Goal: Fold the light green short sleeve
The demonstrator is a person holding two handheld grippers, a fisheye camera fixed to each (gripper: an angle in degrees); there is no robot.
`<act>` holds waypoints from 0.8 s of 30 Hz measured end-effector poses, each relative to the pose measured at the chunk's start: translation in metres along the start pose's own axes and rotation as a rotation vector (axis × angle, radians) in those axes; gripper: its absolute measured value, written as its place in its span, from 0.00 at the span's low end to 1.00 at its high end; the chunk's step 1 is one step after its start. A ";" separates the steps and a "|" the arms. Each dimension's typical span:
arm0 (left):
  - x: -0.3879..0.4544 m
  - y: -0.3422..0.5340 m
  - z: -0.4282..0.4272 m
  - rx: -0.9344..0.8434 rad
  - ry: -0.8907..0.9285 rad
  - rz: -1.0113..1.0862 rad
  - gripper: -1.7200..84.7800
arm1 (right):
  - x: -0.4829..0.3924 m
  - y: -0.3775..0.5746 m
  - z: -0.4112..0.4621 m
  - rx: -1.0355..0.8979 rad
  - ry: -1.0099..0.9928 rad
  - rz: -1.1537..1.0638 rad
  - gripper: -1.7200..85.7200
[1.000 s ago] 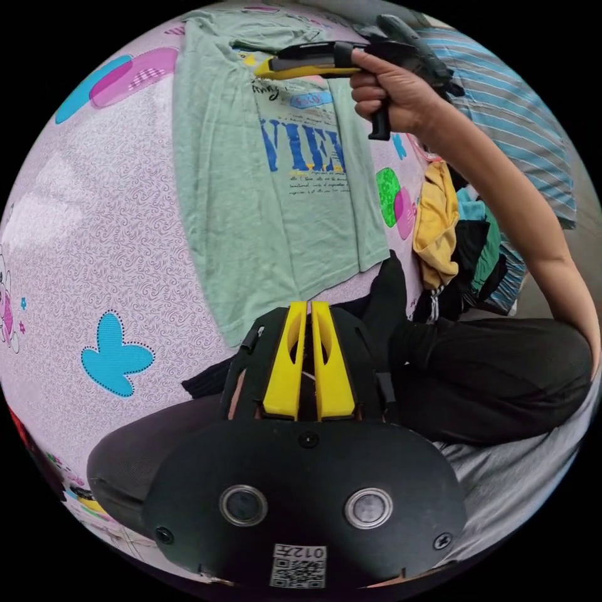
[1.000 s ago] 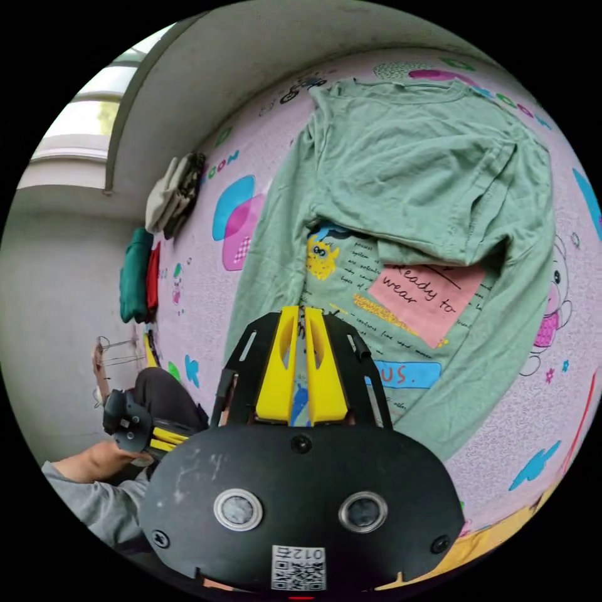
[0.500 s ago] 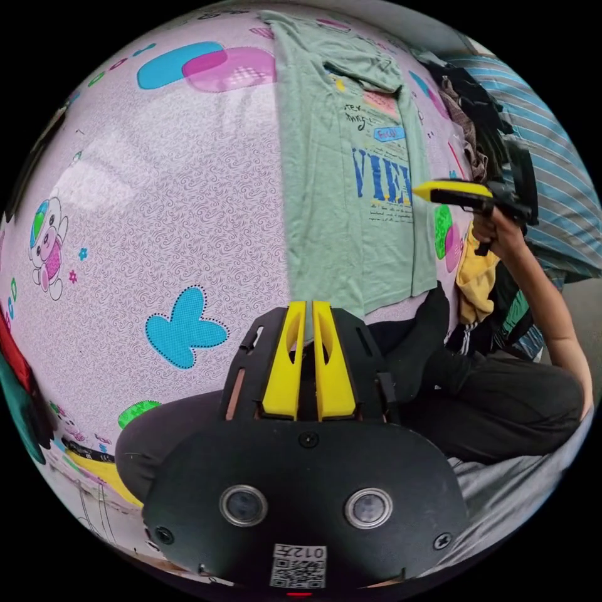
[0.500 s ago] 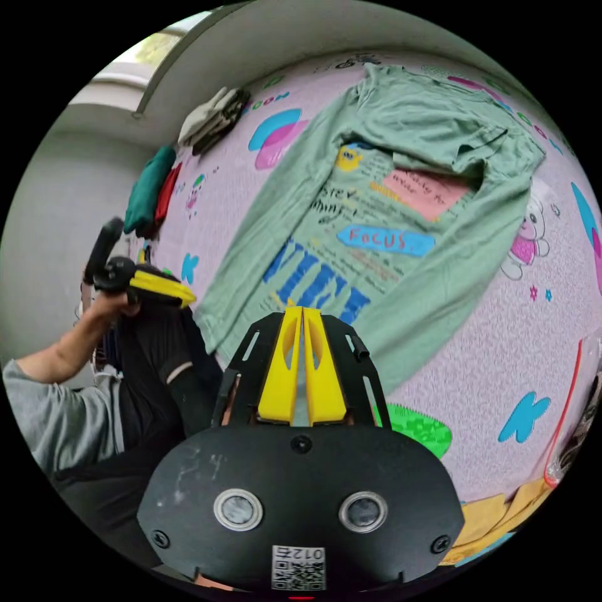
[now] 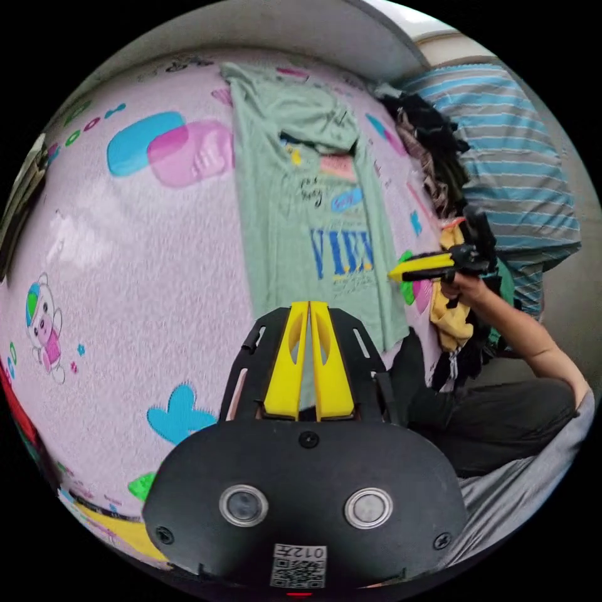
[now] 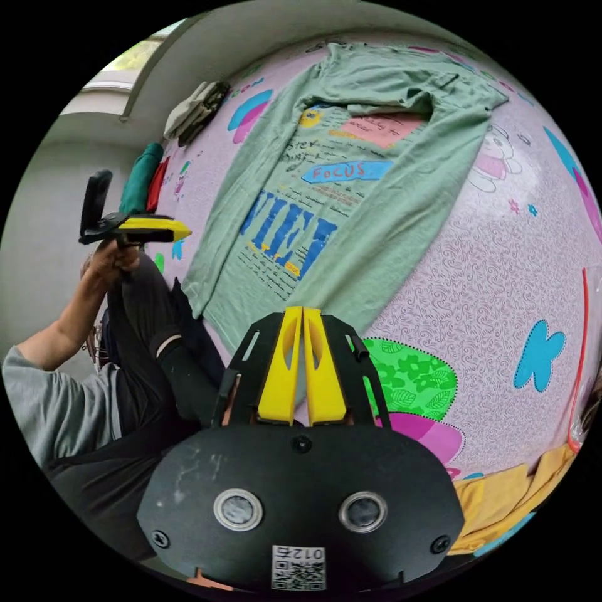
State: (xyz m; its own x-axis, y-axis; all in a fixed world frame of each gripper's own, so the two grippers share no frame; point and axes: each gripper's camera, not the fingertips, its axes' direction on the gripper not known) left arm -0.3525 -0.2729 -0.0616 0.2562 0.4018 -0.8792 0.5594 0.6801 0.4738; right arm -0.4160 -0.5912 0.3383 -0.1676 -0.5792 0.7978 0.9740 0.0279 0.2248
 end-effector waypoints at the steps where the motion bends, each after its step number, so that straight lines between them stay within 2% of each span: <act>1: -0.001 -0.005 -0.001 0.024 0.000 0.003 0.03 | -0.006 -0.006 -0.011 0.011 0.017 -0.024 0.01; 8: -0.014 -0.056 -0.015 0.241 -0.096 0.054 0.03 | -0.021 -0.068 -0.076 0.105 0.149 -0.065 0.01; 12: -0.037 -0.075 -0.023 0.318 -0.016 0.025 0.03 | -0.032 -0.136 -0.108 0.137 0.246 -0.141 0.01; 14: -0.044 -0.079 -0.022 0.299 0.064 0.044 0.03 | -0.037 -0.172 -0.119 0.162 0.345 -0.182 0.01; 20: -0.059 -0.087 -0.017 0.198 0.067 0.007 0.03 | -0.035 -0.298 -0.153 0.223 0.495 -0.215 0.04; 24: -0.063 -0.088 -0.023 0.208 0.096 -0.037 0.03 | -0.029 -0.358 -0.165 0.206 0.468 -0.183 0.07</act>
State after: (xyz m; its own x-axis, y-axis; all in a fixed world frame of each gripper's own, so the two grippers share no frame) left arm -0.4364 -0.3444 -0.0468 0.1619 0.4421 -0.8822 0.7203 0.5581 0.4118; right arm -0.7345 -0.7190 0.1421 -0.2003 -0.8892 0.4113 0.8773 0.0241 0.4793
